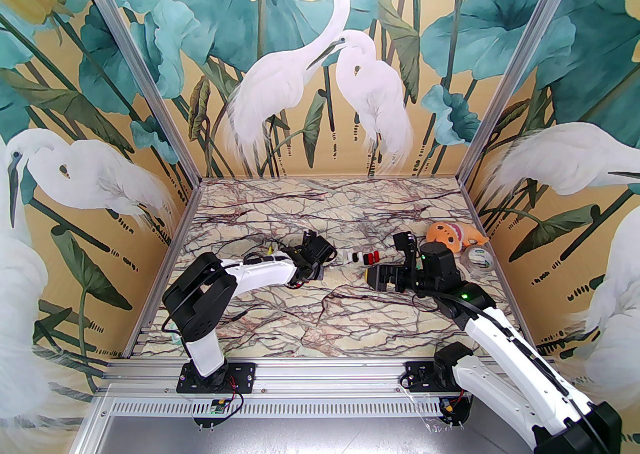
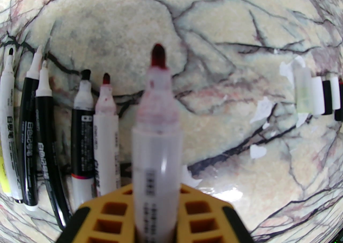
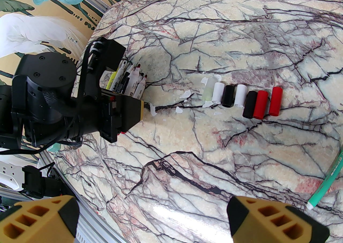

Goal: Open the pen caps

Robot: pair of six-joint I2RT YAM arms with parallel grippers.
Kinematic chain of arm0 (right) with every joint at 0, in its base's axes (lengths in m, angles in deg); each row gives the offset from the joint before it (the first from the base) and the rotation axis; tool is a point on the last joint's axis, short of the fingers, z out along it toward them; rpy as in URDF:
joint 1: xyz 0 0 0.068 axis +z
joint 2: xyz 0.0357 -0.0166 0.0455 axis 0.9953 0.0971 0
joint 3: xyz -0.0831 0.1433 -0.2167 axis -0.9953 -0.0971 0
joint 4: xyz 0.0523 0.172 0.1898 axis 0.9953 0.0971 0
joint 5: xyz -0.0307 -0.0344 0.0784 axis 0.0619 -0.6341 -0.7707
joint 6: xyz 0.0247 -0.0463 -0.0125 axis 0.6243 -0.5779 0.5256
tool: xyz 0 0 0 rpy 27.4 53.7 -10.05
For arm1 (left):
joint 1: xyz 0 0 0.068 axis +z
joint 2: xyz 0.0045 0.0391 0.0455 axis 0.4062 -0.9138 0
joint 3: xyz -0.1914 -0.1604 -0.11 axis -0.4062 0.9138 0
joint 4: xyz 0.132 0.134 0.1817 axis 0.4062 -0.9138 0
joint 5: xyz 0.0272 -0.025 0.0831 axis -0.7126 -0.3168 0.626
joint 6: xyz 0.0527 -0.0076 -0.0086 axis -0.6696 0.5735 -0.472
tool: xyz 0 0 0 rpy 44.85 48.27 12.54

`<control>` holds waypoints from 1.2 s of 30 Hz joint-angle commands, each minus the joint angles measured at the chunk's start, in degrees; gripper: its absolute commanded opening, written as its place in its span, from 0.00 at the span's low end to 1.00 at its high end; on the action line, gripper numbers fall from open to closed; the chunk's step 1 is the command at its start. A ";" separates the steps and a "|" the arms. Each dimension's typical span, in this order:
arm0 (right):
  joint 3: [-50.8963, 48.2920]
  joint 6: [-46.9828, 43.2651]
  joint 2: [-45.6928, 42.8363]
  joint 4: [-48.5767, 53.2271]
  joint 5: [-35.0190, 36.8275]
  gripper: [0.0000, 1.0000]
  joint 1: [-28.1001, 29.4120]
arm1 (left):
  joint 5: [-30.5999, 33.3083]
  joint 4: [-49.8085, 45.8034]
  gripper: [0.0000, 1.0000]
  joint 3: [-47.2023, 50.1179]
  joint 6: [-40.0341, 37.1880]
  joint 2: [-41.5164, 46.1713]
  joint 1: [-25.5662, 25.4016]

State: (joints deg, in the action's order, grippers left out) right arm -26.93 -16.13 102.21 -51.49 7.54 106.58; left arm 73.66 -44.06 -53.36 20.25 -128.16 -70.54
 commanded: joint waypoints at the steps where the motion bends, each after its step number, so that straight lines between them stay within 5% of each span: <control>1: -0.63 -0.53 0.34 0.17 -0.54 0.99 0.35 | 1.60 -0.81 0.19 -1.34 -1.02 -1.67 -0.28; 24: -0.70 -0.35 1.58 -0.36 -2.01 0.99 0.35 | 4.26 -4.73 0.29 -4.50 -1.64 -4.04 -0.28; 36: 0.26 2.11 0.25 3.09 4.34 0.99 0.42 | -0.15 -7.47 0.34 -3.61 -0.05 5.52 -0.28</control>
State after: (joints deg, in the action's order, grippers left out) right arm -26.97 -15.65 103.43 -50.49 8.15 106.60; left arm 75.78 -50.64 -57.27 19.47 -127.66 -70.54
